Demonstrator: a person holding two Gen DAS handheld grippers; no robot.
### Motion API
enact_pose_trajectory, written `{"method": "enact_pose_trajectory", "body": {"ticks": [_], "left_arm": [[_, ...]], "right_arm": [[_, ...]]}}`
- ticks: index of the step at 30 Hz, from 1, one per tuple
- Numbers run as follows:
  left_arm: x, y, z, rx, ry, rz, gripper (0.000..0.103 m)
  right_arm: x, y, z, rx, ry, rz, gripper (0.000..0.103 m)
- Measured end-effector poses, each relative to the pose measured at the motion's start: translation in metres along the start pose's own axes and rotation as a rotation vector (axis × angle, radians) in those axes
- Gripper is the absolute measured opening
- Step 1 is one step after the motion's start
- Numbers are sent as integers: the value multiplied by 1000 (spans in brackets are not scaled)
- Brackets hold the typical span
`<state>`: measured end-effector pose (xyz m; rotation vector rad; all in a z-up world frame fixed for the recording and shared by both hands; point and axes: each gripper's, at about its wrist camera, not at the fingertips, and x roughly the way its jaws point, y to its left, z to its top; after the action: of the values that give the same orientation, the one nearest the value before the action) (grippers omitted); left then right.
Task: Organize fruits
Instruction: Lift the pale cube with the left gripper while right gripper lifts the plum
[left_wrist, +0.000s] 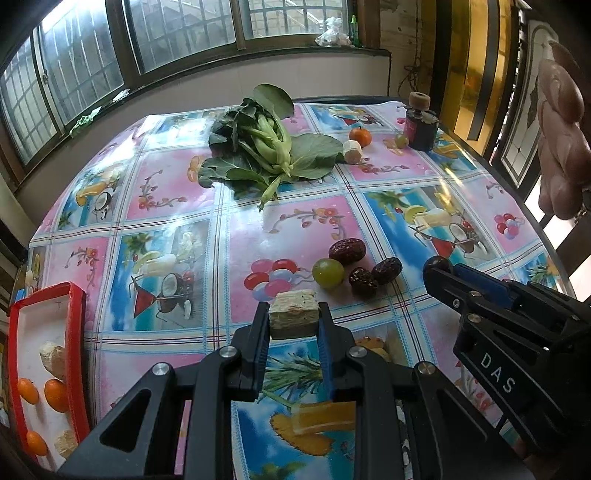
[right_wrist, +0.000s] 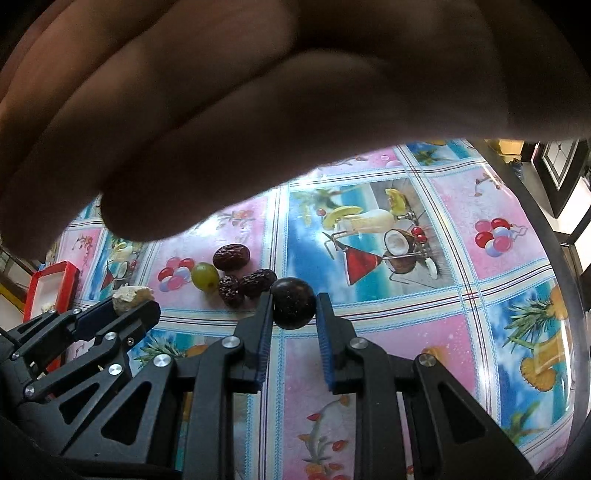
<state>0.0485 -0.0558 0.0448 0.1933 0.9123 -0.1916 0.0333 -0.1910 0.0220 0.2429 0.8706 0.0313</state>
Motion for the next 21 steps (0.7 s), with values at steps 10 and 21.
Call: {"method": "enact_pose_trajectory", "body": {"ticks": [10, 21], "left_arm": [[0, 0, 0, 1, 3, 2, 23], [-9, 10, -2, -16, -11, 10, 23]], "right_arm": [[-4, -1, 1, 1, -5, 4, 25], [-10, 4, 3, -6, -12, 10, 25]]}}
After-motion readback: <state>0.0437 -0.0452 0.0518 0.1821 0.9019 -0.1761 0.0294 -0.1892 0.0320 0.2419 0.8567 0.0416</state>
